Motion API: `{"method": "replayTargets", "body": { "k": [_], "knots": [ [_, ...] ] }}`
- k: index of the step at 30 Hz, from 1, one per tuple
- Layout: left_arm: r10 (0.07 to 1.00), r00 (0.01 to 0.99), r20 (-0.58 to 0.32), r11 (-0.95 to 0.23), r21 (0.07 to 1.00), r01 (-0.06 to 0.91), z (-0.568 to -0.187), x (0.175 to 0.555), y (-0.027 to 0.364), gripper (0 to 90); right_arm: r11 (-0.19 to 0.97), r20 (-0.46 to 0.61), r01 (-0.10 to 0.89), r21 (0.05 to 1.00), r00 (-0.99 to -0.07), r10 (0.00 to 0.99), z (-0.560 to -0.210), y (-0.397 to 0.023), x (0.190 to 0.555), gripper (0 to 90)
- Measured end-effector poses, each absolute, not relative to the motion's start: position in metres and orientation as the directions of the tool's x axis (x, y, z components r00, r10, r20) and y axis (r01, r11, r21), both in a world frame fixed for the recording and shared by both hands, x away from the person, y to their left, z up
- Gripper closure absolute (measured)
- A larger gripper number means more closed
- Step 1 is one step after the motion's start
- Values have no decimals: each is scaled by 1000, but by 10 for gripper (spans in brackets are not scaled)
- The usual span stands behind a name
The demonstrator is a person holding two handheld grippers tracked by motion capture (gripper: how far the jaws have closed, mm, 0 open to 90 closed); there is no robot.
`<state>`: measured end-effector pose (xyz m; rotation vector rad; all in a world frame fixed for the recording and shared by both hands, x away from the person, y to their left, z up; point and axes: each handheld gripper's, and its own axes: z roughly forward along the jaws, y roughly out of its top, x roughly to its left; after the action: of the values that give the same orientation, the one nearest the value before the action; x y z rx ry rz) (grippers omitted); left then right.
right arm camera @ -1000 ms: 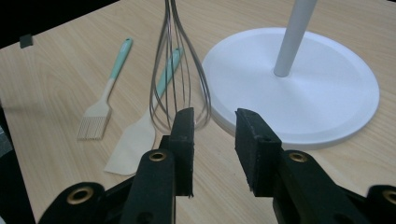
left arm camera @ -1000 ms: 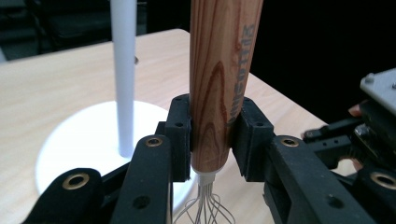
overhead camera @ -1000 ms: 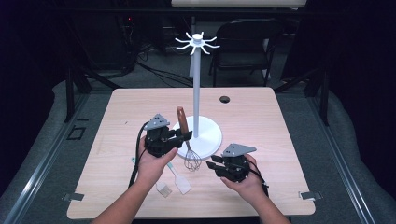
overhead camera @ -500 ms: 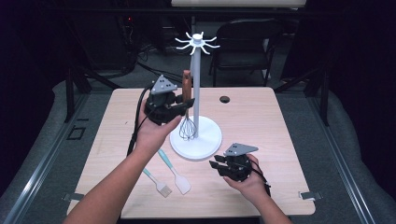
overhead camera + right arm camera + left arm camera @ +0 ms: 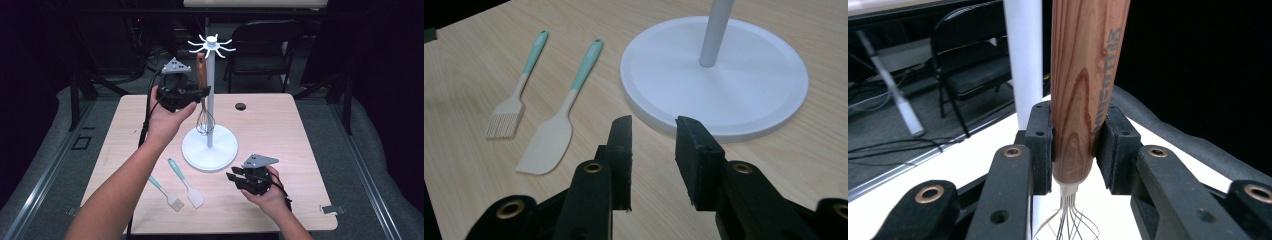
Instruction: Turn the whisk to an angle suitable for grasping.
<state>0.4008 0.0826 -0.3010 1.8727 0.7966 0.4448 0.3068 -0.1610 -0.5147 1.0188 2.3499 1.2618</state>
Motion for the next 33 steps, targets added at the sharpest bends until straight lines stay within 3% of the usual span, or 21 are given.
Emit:
{"method": "replayTargets", "body": {
  "k": [33],
  "knots": [
    [687,726,-3,-319,897,305,-297,403,49,703,359,62,463,811,-678,733,-517,-174,296,687]
  ]
}}
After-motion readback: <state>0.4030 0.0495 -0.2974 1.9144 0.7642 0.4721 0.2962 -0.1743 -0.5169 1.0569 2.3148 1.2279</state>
